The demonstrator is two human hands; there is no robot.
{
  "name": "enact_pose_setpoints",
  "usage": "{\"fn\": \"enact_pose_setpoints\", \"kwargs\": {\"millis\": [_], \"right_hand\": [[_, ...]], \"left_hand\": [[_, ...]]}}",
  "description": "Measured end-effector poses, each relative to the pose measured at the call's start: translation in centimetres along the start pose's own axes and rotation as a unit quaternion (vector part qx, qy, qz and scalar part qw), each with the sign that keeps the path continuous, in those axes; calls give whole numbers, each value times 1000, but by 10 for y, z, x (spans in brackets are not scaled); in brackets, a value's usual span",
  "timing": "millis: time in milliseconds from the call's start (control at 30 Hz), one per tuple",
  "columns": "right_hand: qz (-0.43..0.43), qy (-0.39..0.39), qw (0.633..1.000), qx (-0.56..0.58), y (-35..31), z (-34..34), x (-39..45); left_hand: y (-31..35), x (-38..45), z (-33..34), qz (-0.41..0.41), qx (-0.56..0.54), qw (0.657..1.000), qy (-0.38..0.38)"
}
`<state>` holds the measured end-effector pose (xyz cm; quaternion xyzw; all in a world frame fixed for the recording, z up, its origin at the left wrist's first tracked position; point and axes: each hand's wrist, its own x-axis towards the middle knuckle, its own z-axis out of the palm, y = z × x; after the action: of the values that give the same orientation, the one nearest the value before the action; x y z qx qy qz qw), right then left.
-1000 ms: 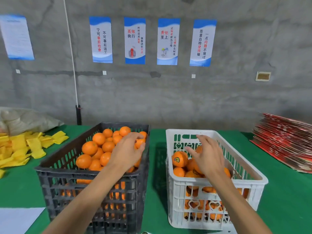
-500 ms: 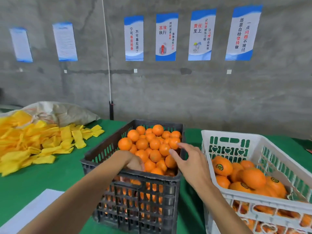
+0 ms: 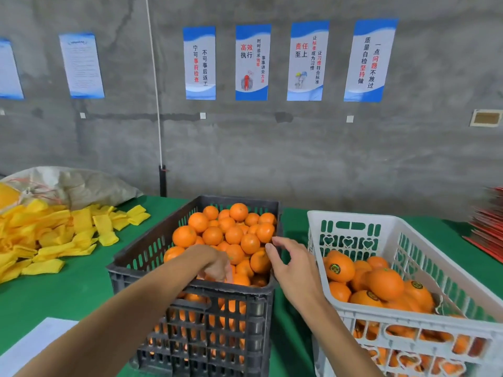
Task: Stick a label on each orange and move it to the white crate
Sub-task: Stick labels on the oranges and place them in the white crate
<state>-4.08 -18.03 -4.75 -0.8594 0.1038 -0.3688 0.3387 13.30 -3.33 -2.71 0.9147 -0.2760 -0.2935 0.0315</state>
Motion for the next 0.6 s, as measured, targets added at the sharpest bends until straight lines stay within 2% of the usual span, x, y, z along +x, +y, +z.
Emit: {"fn": "enact_pose_setpoints", "kwargs": {"millis": [67, 133, 200, 267, 333, 400, 500, 533, 600], "right_hand": [[-1, -8, 1000, 3, 1, -4, -4], [-11, -21, 1000, 7, 2, -10, -9], [-23, -28, 999, 17, -2, -17, -10], [-33, -31, 998, 46, -8, -24, -12], [-39, -21, 994, 97, -16, -32, -16], [-35, 4, 988, 154, -22, -43, -27], [-43, 57, 978, 197, -21, -58, -59], [-44, 70, 978, 194, -15, -61, -73], [-33, 81, 981, 170, 2, -64, -105]], "left_hand": [[1, -6, -3, 71, -5, 995, 63], [8, -18, -2, 151, -9, 965, 214], [17, -34, 7, 226, -80, 900, 364], [34, -53, 24, 308, -176, 812, 463], [55, -72, 43, 379, -234, 742, 501], [74, -90, 63, 413, -274, 701, 513], [93, -105, 100, 418, -278, 677, 538], [97, -108, 115, 412, -265, 685, 540], [101, -108, 149, 382, -226, 724, 528]]}}
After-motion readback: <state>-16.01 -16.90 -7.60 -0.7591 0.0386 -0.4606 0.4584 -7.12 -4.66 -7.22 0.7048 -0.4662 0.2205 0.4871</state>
